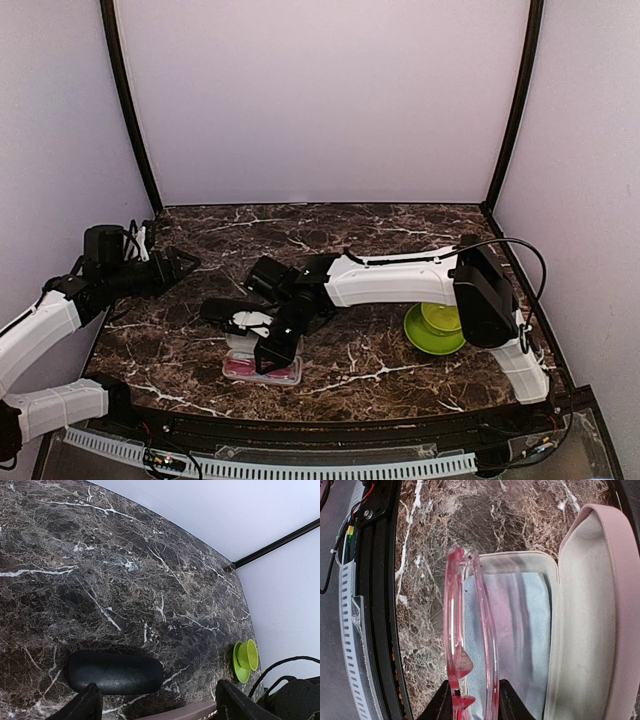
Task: Organize the sunglasses
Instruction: Place the sunglasses in the sunglasses case.
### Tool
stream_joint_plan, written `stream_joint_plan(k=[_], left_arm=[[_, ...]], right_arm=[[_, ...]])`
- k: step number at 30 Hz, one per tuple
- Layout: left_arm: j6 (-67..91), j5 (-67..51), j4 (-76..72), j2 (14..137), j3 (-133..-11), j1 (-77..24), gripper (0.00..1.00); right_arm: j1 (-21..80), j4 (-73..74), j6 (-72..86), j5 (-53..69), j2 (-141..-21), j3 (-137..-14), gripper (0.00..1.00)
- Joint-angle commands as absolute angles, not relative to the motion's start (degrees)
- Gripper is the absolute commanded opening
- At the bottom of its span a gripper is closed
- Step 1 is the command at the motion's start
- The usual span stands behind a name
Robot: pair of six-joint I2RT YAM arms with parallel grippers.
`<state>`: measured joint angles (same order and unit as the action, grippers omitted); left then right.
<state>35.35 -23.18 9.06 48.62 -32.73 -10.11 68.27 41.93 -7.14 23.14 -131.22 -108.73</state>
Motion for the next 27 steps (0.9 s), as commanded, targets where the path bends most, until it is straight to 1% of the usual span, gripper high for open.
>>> stream_joint_plan(k=[1, 27], left_arm=[[35.51, -24.15, 7.65, 47.68, -31.79, -9.76, 0.80], [36.57, -25.31, 6.20, 48.03, -30.99, -9.76, 0.80]], right_arm=[[68.70, 39.41, -6.17, 23.09, -131.20, -108.29, 0.29], [68.48, 39.95, -6.41, 23.22, -132.02, -106.71, 0.29]])
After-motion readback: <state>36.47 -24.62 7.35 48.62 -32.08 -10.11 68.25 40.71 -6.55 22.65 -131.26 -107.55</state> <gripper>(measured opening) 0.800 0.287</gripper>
